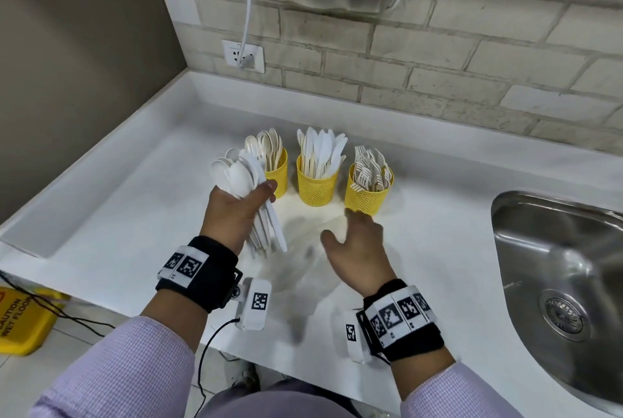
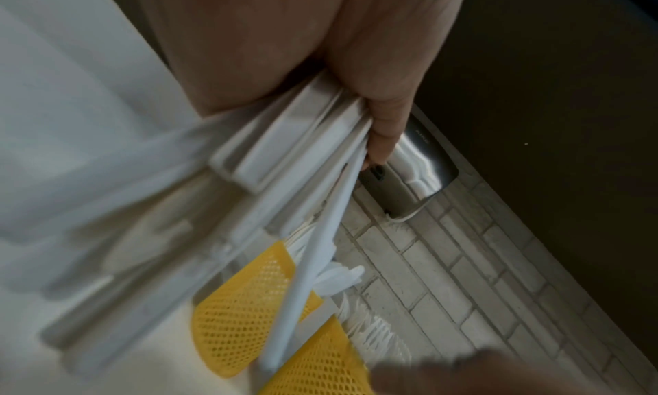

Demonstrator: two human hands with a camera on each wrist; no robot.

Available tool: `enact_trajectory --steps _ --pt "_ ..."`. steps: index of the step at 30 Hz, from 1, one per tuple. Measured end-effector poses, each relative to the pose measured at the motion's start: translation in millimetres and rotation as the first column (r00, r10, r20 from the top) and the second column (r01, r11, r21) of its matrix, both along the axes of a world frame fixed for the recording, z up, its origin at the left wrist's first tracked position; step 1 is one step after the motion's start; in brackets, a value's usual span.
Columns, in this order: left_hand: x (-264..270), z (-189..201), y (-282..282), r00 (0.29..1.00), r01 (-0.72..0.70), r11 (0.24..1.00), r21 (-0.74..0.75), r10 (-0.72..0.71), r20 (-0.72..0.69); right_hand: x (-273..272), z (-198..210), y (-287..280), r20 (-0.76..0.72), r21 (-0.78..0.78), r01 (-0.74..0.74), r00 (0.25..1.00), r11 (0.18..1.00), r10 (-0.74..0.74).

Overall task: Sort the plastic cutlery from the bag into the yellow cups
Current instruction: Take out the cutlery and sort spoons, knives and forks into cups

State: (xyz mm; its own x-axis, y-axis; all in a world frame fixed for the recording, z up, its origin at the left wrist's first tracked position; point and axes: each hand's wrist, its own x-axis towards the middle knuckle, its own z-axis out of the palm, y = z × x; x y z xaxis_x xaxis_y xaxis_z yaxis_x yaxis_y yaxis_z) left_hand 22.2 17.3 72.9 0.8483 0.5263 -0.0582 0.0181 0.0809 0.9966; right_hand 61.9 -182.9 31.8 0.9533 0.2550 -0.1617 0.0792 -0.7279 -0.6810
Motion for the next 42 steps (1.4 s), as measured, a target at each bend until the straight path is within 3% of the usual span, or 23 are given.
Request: enact_trajectory --steps 3,5,10,12,16,22,25,29,31,33,35,37,40,42 --pt "4 14 -7 0.996 0.027 0.998 0.05 -0.031 0.078 -10 20 14 0.056 0.113 -0.235 0.972 0.965 0.23" --pt "6 23 -13 0.991 0.056 0.997 0.056 -0.062 0.121 -14 28 21 0.106 0.185 -0.322 0.946 0.928 0.307" --pt "5 43 -34 0.959 0.19 0.975 0.117 -0.21 0.192 -10 35 41 0.052 0.558 -0.302 0.942 0.773 0.33" --pt "4 45 -40 0.955 0.205 0.971 0.124 -0.226 0.192 -9 38 47 0.06 0.64 -0.297 0.939 0.709 0.34" --pt "-1 48 -43 0.952 0.249 0.963 0.106 -0.263 0.155 -6 45 46 -0.06 0.675 -0.249 0.92 0.695 0.388" --pt "-1 45 -39 0.943 0.311 0.93 0.194 -0.327 0.055 -14 40 51 -0.193 0.727 -0.076 0.932 0.683 0.308" --pt "0 46 -38 0.926 0.364 0.904 0.224 -0.378 0.022 -14 42 50 -0.173 0.718 -0.068 0.947 0.693 0.272" --pt "2 42 -46 0.921 0.381 0.904 0.196 -0.389 0.002 -4 34 57 -0.054 0.572 -0.07 0.991 0.817 0.123" --pt "5 37 -50 0.954 0.292 0.921 0.258 -0.301 -0.004 -3 30 62 -0.007 0.593 -0.073 0.995 0.802 0.096" --pt "8 34 -52 0.972 0.226 0.928 0.296 -0.234 -0.007 -5 30 62 -0.048 0.686 -0.021 0.996 0.728 0.073" --pt "8 32 -52 0.979 0.192 0.93 0.313 -0.206 0.01 -3 33 57 -0.049 0.721 -0.044 0.992 0.692 0.114" --pt "8 33 -51 0.982 0.166 0.939 0.301 -0.186 0.039 -4 35 50 -0.056 0.687 -0.1 0.98 0.72 0.189" --pt "10 38 -48 0.976 0.164 0.959 0.229 -0.191 0.1 -3 29 41 -0.211 0.701 -0.092 0.92 0.707 0.329" --pt "13 39 -46 0.966 0.2 0.955 0.221 -0.23 0.116 0 20 38 -0.344 0.736 -0.004 0.859 0.677 0.379"
